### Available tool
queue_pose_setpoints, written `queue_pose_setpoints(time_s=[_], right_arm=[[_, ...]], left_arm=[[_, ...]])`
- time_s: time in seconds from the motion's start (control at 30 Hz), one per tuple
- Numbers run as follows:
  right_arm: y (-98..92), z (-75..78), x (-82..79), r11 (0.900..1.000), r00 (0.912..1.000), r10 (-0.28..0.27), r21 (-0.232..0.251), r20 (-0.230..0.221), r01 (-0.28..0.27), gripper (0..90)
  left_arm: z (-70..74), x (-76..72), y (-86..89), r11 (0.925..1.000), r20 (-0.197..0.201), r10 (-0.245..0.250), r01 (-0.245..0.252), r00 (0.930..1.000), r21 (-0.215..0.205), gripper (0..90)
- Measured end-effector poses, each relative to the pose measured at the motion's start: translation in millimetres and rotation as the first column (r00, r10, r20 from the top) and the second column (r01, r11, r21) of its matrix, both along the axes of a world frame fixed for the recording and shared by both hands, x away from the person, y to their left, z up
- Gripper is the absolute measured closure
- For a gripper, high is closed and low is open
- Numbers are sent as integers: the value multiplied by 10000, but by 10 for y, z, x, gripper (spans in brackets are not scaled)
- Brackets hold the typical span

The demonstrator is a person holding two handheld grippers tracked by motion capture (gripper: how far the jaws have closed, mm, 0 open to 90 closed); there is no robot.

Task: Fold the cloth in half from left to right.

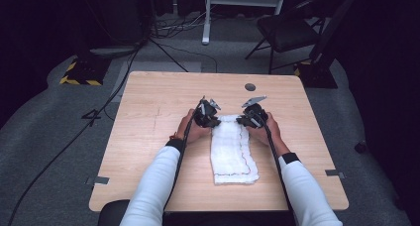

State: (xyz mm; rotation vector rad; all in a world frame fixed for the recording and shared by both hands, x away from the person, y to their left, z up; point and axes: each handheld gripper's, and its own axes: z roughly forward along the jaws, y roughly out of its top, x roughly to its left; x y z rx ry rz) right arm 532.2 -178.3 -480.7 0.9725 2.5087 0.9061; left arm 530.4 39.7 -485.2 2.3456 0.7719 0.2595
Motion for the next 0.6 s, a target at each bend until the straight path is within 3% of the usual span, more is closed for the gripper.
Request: queue_pose_setpoints(time_s=[0.27, 0.4, 0.6], right_arm=[[-51, 172, -16, 9999, 9933, -127, 83, 1148, 118, 824], [-85, 239, -22, 9993, 9879, -316, 224, 1520, 285, 825], [-123, 443, -20, 9981, 9756, -482, 490, 2141, 386, 825]], left_arm=[[39, 37, -54, 9966, 827, 733, -698, 9939, -439, 822], [190, 59, -64, 9924, 1278, 1008, -907, 9867, -828, 823], [403, 82, -65, 9912, 1759, 1010, -839, 9792, -1021, 823]])
